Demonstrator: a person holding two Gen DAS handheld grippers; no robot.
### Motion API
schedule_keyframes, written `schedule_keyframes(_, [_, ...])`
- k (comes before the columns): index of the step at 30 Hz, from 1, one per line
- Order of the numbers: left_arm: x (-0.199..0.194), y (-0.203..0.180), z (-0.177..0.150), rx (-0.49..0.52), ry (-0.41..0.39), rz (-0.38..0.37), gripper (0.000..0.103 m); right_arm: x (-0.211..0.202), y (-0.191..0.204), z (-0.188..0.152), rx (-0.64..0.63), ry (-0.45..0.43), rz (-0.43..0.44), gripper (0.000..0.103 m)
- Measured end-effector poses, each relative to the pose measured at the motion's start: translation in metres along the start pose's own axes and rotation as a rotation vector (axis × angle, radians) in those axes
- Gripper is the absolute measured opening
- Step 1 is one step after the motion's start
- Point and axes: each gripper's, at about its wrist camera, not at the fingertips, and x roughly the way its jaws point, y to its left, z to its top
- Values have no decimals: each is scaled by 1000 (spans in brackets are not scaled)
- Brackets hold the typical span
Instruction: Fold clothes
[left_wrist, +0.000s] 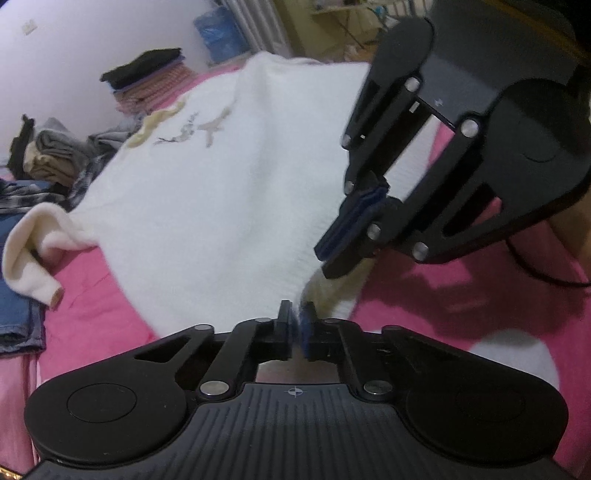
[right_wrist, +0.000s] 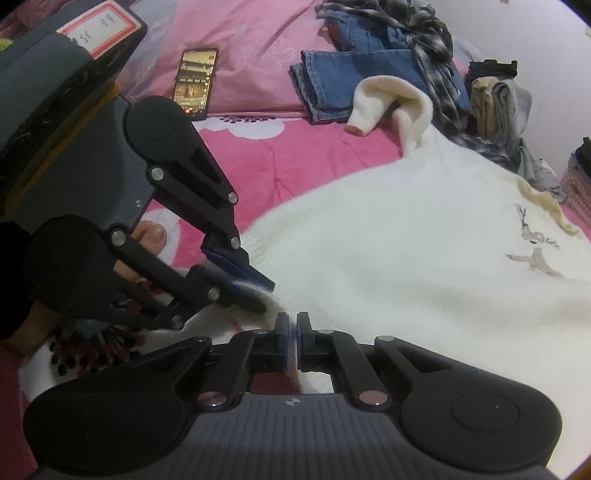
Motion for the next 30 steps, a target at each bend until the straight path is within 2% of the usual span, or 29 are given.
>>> schedule_keyframes(2, [-4, 2, 0, -11, -21, 17, 2, -2, -2, 1, 8, -12, 9, 21])
schedule_keyframes(5, [-11, 6, 1, -31, -54, 45, 2, -1, -3, 2, -8, -11, 0, 25])
schedule_keyframes(9, [-17, 9, 2, -40, -86, 81, 2, 7, -2, 3, -36, -1, -57, 25])
schedule_keyframes(12, [-20, 9, 3, -30, -105, 101, 2, 17, -3, 5, -65, 11, -100, 21])
schedule_keyframes(13, [-21, 8, 3, -24, -111, 108, 2, 20, -3, 6, -79, 15, -115, 9])
schedule_keyframes(14, [-21, 8, 3, -19, -117, 116, 2, 23, -2, 7, -114, 12, -162, 5])
schedule_keyframes(15, [-21, 8, 3, -11, -124, 125, 1, 23, -1, 10, -137, -15, -224, 5])
schedule_keyframes(19, [-11, -2, 2, 125, -135, 194, 1, 25, 2, 19, -205, -131, -456, 5])
schedule_keyframes(20, [-6, -6, 1, 169, -125, 208, 1, 31, 4, 17, -232, -131, -479, 5])
schedule_keyframes(24, [12, -23, -9, 255, -33, 172, 1, 56, 12, -4, -315, -44, -447, 5])
schedule_keyframes(27, [14, -24, -14, 242, -17, 156, 2, 58, 20, -13, -368, -24, -449, 6])
schedule_keyframes(30, [16, -20, -14, 225, -5, 149, 2, 51, 25, -13, -394, -1, -429, 14])
